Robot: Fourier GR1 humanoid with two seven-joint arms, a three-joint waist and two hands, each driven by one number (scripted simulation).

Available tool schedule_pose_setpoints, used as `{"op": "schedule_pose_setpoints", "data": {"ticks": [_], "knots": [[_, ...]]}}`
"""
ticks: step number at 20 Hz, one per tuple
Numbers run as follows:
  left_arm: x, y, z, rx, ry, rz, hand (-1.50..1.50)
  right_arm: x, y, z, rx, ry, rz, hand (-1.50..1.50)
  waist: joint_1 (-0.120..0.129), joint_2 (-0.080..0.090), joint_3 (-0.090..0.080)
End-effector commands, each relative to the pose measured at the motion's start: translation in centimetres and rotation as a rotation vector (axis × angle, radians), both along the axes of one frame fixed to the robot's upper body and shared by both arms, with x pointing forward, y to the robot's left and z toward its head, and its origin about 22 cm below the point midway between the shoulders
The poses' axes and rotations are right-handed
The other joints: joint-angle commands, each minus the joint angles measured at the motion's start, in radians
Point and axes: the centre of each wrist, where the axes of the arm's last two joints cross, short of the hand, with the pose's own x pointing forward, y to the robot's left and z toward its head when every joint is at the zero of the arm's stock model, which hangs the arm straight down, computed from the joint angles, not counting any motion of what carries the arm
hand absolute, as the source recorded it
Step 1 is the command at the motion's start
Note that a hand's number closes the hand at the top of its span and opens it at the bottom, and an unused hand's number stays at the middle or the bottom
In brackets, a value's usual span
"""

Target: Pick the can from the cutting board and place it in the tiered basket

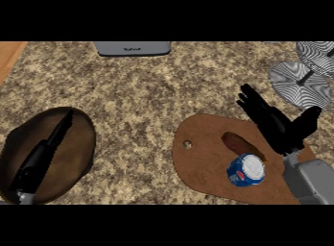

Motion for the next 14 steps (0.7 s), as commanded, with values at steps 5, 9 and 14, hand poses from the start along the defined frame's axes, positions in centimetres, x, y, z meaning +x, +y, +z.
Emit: {"op": "schedule_pose_setpoints", "data": {"ticks": [5, 9, 14], "knots": [[1.5, 0.5, 1.7, -0.219, 0.037, 0.161, 0.0, -2.7, 7.5, 8.2, 0.168, -0.498, 0.405, 1.5, -0.005, 0.004, -0.02], [0.8, 1.1, 1.5, -0.315, 0.097, 0.228, 0.0, -3.9, 0.8, 3.4, -0.232, -0.3, -0.164, -1.5, -0.059, 0.005, -0.021], [2.3, -0.4, 4.7, -0.351, 0.114, 0.162, 0.0, -8.8, 3.2, 4.7, -0.243, -0.512, -0.181, -1.5, -0.008, 0.023, -0.018]]}}
